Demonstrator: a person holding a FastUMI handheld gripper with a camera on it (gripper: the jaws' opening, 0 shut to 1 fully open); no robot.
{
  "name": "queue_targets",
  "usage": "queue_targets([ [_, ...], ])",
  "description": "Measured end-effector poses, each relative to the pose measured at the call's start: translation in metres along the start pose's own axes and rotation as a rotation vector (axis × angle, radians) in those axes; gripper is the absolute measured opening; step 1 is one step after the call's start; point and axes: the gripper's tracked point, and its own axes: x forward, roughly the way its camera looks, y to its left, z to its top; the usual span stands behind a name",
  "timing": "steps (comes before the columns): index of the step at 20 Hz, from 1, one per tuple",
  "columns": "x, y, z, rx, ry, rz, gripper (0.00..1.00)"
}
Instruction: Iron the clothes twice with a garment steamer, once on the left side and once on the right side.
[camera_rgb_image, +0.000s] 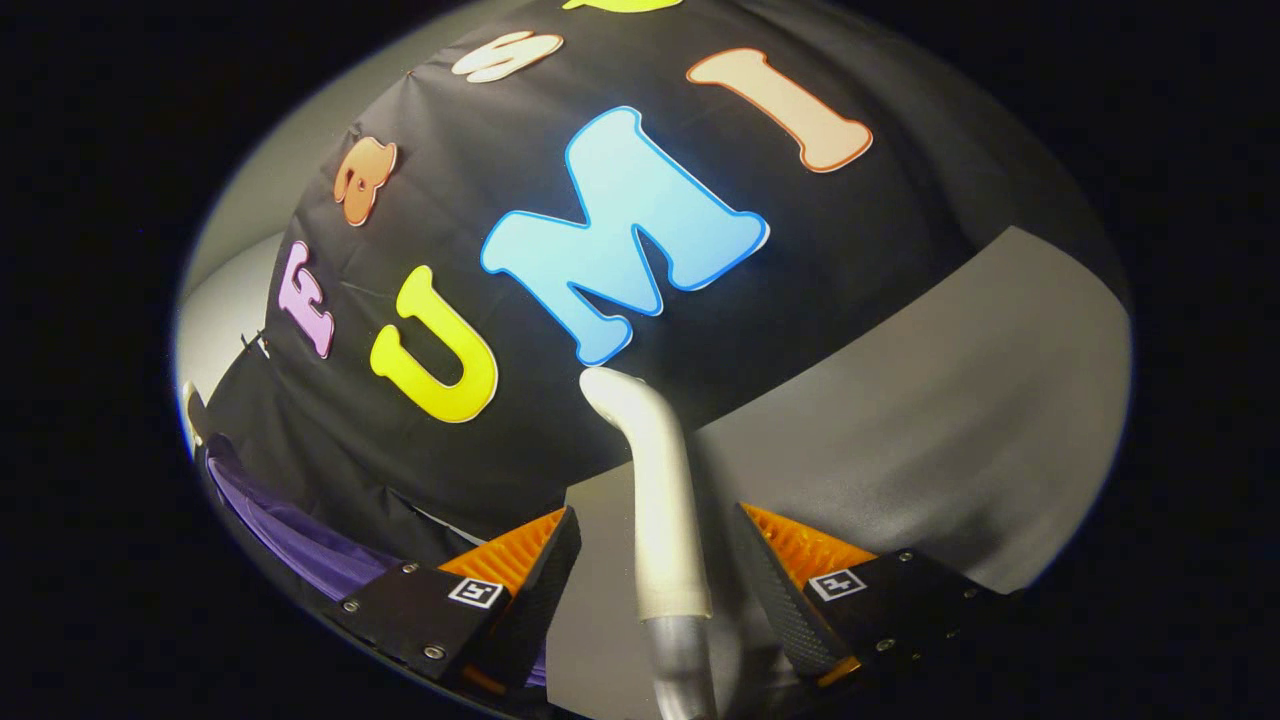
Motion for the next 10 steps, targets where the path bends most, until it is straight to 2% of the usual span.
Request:
queue_targets([
  [2, 0.010, -0.003, -0.005, 0.034, 0.049, -0.007, 0.94],
  [6, 0.011, -0.001, -0.008, 0.119, 0.101, 0.034, 0.93],
  [8, 0.020, 0.006, -0.010, 0.143, 0.120, 0.042, 0.85],
  [10, 0.024, 0.004, -0.015, 0.161, 0.149, 0.031, 0.65],
])
